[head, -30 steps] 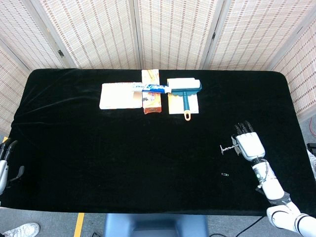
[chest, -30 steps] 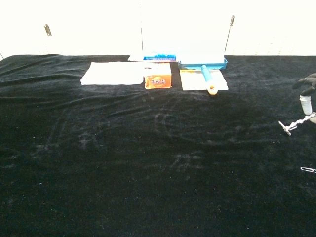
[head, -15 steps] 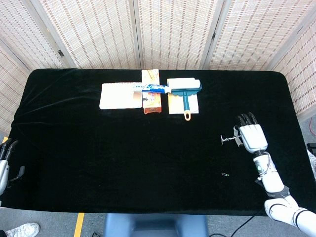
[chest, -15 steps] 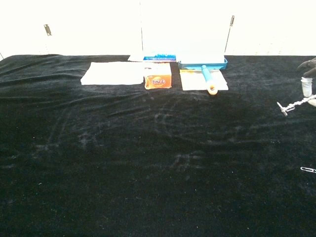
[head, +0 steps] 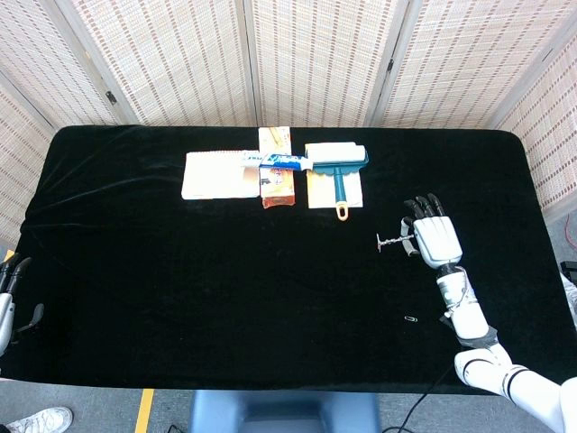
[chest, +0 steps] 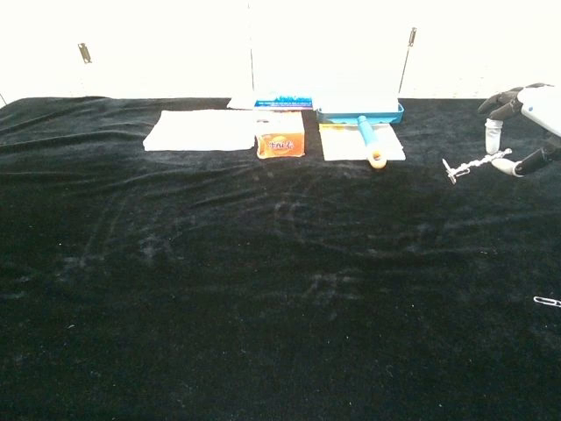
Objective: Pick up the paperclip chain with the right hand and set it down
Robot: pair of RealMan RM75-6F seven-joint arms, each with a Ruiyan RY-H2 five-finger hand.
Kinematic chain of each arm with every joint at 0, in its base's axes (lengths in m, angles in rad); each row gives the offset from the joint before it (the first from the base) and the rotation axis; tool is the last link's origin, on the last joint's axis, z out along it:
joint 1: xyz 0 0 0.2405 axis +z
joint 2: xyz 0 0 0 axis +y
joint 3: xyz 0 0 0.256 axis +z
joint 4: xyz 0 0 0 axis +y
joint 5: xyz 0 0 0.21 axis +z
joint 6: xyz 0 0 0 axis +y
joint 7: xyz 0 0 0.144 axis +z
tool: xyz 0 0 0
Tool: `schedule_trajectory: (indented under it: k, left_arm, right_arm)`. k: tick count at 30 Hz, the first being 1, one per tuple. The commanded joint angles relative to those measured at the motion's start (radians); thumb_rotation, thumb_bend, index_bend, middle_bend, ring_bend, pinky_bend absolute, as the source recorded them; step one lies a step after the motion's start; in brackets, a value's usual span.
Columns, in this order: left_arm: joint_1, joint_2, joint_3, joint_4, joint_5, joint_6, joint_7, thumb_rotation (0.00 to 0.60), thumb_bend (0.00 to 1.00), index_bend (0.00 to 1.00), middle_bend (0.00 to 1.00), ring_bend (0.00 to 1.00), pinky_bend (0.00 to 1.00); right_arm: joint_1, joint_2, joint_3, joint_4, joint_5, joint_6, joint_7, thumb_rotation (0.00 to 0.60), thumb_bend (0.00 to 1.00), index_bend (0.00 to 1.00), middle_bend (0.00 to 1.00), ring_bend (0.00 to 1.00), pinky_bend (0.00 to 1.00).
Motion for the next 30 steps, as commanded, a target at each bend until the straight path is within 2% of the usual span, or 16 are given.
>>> schedule_trajectory:
  k: [1,8,10,13,16,18,20,26,29,30]
  left_arm:
    - [0.001,0.001,0.0,0.0,0.001,0.001,-0.002,0.6,0.49,0.0,0.02,0.0,0.0]
    - [-0.003,-0.001,0.003,0.003,0.008,-0.002,0.0,0.6,0.49,0.0,0.02,0.0,0.0]
    - [-0.004,-0.002,0.002,0.003,0.005,-0.005,0.005,0.6,0.49,0.0,0.02,0.0,0.0]
    - [-0.003,-0.003,0.002,0.003,0.005,-0.003,0.006,0.6,0.49,0.0,0.02,0.0,0.0]
    - [-0.001,-0.002,0.002,0.002,0.003,-0.001,0.005,0.6,0.49,0.0,0.02,0.0,0.0]
    - [0.0,-0.002,0.003,0.001,0.005,0.001,0.005,0.6,0.49,0.0,0.02,0.0,0.0]
    - [0.001,-0.003,0.003,0.001,0.009,0.004,0.005,0.6,0.49,0.0,0.02,0.0,0.0]
    - [0.002,-0.003,0.003,0.001,0.011,0.008,0.004,0.6,0.49,0.0,0.02,0.0,0.0]
    - [0.003,-0.001,0.005,0.0,0.013,0.009,0.001,0.6,0.49,0.0,0.02,0.0,0.0]
    - [0.003,-0.001,0.006,0.0,0.015,0.009,0.0,0.6,0.49,0.0,0.02,0.0,0.0]
  right_arm:
    - [0.001,-0.002,-0.001,0.005,0.003,-0.003,0.0,0.6,0.39,0.94,0.2,0.09,0.0]
    - [0.001,-0.01,-0.017,0.012,-0.003,-0.014,0.003,0.6,0.4,0.92,0.2,0.09,0.0]
    - [0.002,-0.003,-0.025,0.006,-0.003,-0.034,0.017,0.6,0.39,0.79,0.17,0.08,0.0]
    - [0.006,0.02,-0.036,-0.014,-0.002,-0.07,0.036,0.6,0.39,0.38,0.05,0.05,0.0]
    - [0.008,0.037,-0.044,-0.021,0.001,-0.09,0.023,0.6,0.39,0.13,0.0,0.02,0.0]
    - [0.008,0.048,-0.048,-0.032,0.009,-0.106,0.012,0.6,0.39,0.05,0.0,0.01,0.0]
    - [0.008,0.057,-0.049,-0.043,0.015,-0.113,-0.002,0.6,0.39,0.0,0.0,0.0,0.0]
    - [-0.009,0.108,-0.053,-0.114,0.035,-0.108,-0.048,0.6,0.39,0.0,0.0,0.0,0.0]
    - [-0.037,0.192,-0.07,-0.229,0.07,-0.115,-0.126,0.6,0.4,0.0,0.0,0.0,0.0]
    - [-0.055,0.239,-0.077,-0.301,0.093,-0.108,-0.173,0.6,0.4,0.0,0.0,0.0,0.0]
